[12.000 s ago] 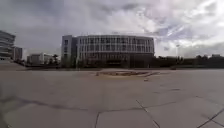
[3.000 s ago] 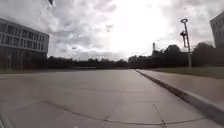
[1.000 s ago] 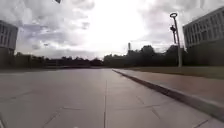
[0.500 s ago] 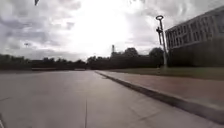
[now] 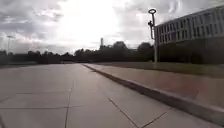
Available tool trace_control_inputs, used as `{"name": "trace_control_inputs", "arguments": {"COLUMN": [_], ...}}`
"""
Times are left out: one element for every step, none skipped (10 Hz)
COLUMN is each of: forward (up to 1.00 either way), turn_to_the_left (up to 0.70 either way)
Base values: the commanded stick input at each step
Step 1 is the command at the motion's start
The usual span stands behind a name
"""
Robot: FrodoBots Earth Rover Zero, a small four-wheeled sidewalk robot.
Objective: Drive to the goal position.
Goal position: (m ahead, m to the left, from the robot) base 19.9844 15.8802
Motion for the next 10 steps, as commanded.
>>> {"name": "trace_control_inputs", "arguments": {"forward": [1.0, 1.0, 1.0, 1.0, 1.0, 1.0, 1.0, 0.8, 0.37, 0.02], "turn_to_the_left": [0.0, 0.0, 0.0, 0.0, 0.0, 0.0, 0.4, 0.42, 0.56, 0.98]}}
